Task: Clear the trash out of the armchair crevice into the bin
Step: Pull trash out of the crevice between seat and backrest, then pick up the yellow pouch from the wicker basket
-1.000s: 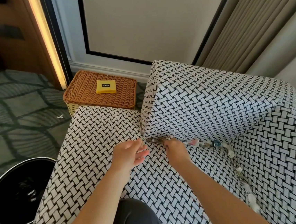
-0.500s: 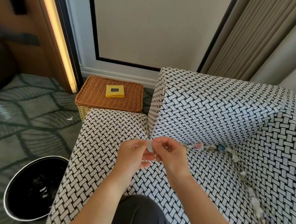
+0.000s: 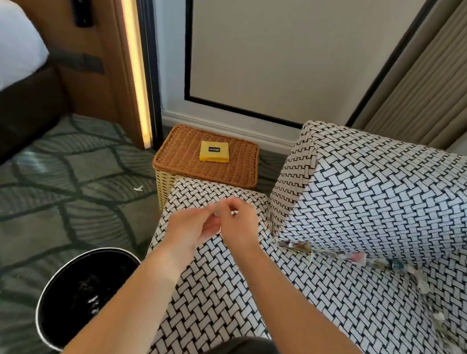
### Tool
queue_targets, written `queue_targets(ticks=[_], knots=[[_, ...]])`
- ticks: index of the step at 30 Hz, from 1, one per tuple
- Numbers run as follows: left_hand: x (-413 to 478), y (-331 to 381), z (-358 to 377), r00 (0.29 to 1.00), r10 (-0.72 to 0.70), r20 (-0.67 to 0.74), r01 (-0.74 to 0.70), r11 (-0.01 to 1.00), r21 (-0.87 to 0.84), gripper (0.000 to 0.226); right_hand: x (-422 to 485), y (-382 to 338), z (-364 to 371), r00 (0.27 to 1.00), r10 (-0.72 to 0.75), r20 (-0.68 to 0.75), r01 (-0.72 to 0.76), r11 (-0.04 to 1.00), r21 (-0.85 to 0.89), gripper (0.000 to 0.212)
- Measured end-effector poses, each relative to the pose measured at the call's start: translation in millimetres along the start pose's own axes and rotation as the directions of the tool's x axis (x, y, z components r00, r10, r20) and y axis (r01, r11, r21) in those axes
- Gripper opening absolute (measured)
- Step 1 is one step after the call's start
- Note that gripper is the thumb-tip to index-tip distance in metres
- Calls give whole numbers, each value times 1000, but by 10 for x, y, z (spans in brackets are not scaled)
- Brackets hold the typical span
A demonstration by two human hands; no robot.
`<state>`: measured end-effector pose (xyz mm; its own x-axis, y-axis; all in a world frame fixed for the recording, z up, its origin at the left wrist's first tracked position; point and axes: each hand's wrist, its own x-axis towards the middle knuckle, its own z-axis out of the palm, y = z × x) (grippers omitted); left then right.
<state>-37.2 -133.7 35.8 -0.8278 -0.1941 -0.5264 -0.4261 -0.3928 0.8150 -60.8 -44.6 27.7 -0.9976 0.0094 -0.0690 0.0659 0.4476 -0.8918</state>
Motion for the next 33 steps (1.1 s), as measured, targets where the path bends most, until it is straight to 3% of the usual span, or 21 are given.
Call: queue_targets(ticks=[3,6,10,13,16,19,22,26,30,33], knots=[[445,168,-268,994,-3,-106,8,999,45,16,485,14,376,990,133,-49,-126,985,120,25],[1003,322,-472,990,-34,-137,49,993,110,12,1008,108,694,968,233,-95,-218,965,144,18],[1796,487,-581,997,-44,-63,57,973,224,22,1670,215,917,963,187,-196,-179,982,56,12],[2348,468,-607,989,135,-67,-97,912,398,19,2016,348,1014,966,125,-225,-140,989,-48,14],[2716,447,-503,958,285,11,-229,746,626,14,2196,451,1064,982,75,-173,-98,987,-130,15],[3038,459,-360,933,325,152,-319,557,766,24,2321,537,1045,985,74,-154,-96,985,-142,14],[3481,525,-242,906,361,220,-366,409,836,31,2505,626,1029,970,163,-179,-171,985,-28,14],[3997,624,-45,885,364,289,-355,129,926,63,2657,717,968,919,353,-177,-305,919,250,13],[4371,594,231,883,321,344,-387,80,919,91,2751,863,945,876,462,-139,-374,832,409,14],[4533,569,409,876,261,406,-397,-91,914,108,2824,940,943,859,492,-140,-388,804,450,14]])
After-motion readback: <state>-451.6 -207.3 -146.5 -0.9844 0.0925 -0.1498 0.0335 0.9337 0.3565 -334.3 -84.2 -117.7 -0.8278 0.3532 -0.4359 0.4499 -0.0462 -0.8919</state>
